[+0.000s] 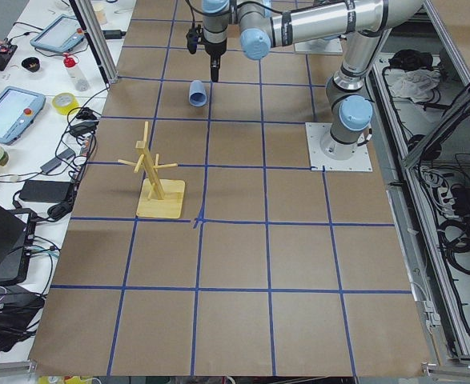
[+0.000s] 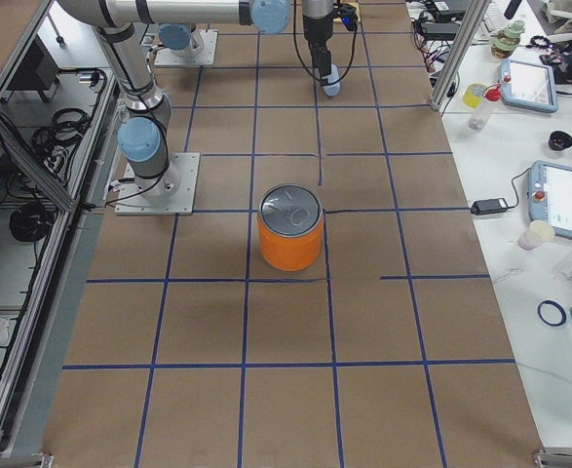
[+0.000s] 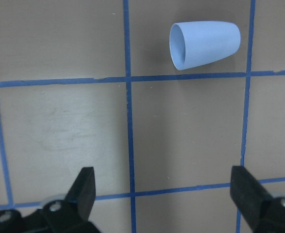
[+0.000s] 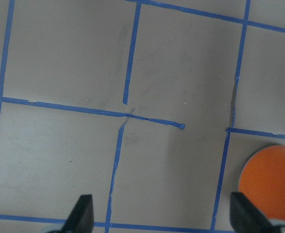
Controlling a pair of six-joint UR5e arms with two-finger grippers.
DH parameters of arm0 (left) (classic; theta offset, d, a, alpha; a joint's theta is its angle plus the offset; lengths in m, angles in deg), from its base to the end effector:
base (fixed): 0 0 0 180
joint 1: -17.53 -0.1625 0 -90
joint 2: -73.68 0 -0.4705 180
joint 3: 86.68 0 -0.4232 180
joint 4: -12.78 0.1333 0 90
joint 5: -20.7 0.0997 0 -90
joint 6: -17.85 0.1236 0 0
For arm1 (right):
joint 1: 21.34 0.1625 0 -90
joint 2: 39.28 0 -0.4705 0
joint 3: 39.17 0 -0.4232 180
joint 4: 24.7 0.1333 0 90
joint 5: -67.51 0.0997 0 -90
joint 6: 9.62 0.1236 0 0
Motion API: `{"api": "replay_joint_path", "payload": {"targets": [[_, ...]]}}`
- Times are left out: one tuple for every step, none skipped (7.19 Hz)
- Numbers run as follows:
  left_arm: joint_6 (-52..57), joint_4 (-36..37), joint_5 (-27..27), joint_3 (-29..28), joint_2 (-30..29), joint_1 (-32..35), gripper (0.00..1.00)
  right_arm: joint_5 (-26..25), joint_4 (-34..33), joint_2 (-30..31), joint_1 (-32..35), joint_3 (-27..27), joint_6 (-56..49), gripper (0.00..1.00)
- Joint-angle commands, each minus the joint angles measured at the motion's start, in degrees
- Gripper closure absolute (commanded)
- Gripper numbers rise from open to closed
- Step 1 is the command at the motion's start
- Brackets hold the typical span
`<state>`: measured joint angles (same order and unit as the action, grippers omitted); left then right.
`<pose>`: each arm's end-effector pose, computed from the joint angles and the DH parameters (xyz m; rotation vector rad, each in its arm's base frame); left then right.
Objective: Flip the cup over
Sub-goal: 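Raise the right gripper back toward its start while the left gripper reaches toward the cup, then close the left gripper around the closed end of the lying cup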
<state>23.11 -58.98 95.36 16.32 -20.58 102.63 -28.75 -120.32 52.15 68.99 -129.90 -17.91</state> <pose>-0.1192 -0.5530 0.3887 -0.0123 -2.8758 0.0588 0.1228 -0.5233 0.5269 0.2180 -3.0133 0.1549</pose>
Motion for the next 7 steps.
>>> {"api": "replay_joint_path", "payload": {"targets": [[0.19,9.85,-9.31,3.51,-7.92,-0.91,0.00,0.80,1.41,0.41,-1.29,-0.14,0.73,0.00],[0.28,10.40,-15.27,3.17,-11.35,-0.91,0.00,1.59,1.84,0.41,-2.78,-0.84,0.82,0.00],[0.19,13.54,-16.64,3.43,-13.30,-0.91,0.00,1.77,1.93,0.41,-3.40,-0.85,0.82,0.00],[0.28,14.61,-19.78,3.43,-15.93,-0.91,0.00,1.86,2.11,0.23,-3.58,-0.94,0.99,0.00],[0.45,17.24,-22.86,3.43,-18.13,-0.91,0.00,1.68,2.02,-0.72,-3.67,-0.41,3.26,0.00],[0.45,19.18,-22.98,3.34,-19.98,-0.91,0.00,1.25,2.02,-1.08,-3.67,-0.41,4.58,0.00],[0.45,19.80,-23.33,2.99,-21.48,-0.91,0.00,1.76,2.11,-1.35,-3.67,-0.76,4.60,0.00]]}}
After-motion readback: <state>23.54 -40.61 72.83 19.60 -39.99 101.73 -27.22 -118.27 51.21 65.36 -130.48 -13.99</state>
